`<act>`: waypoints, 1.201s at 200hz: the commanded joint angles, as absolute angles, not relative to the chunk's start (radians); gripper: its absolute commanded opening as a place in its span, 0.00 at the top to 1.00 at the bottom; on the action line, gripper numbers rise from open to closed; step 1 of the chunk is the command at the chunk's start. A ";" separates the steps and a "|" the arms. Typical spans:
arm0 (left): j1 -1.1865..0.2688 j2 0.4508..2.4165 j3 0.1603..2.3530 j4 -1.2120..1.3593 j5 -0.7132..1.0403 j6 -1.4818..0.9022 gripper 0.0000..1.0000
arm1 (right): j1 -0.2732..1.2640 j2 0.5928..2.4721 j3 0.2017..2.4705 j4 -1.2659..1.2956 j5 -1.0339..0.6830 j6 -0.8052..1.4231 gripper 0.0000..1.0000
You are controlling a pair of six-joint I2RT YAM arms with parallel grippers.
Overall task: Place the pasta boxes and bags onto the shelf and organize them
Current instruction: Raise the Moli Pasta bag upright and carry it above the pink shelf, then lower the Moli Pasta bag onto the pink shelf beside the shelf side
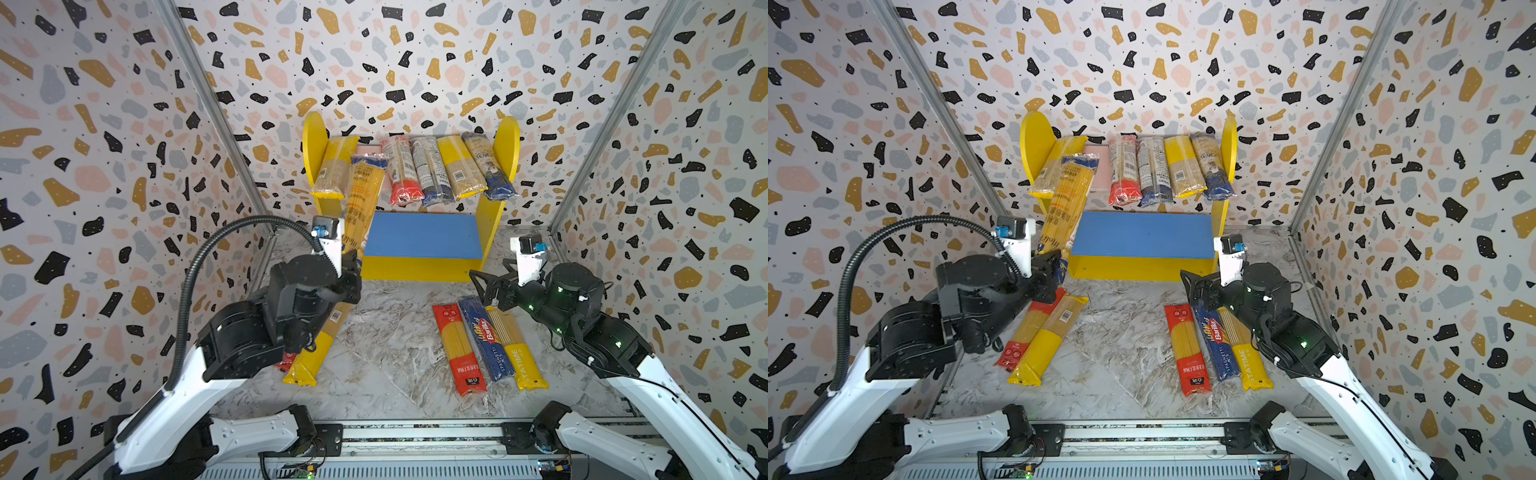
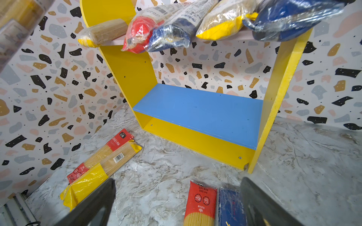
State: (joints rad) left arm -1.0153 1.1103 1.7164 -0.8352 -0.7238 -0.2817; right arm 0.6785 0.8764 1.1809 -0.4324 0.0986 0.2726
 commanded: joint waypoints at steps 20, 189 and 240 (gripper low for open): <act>-1.012 1.247 1.920 -0.578 -0.866 -0.096 1.00 | 0.683 0.863 1.231 -0.420 0.123 0.254 0.01; -0.609 1.739 2.389 -0.506 -0.568 -0.016 1.00 | 0.673 0.961 1.379 -0.461 0.245 0.199 0.01; -0.562 1.761 2.389 -0.499 -0.516 -0.041 1.00 | 0.667 0.977 1.395 -0.463 0.251 0.195 0.01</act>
State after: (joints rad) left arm -0.5808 1.7866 2.3219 -0.7113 -0.5327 -0.0212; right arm 0.6724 0.9810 1.3518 -0.4564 0.2333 0.2070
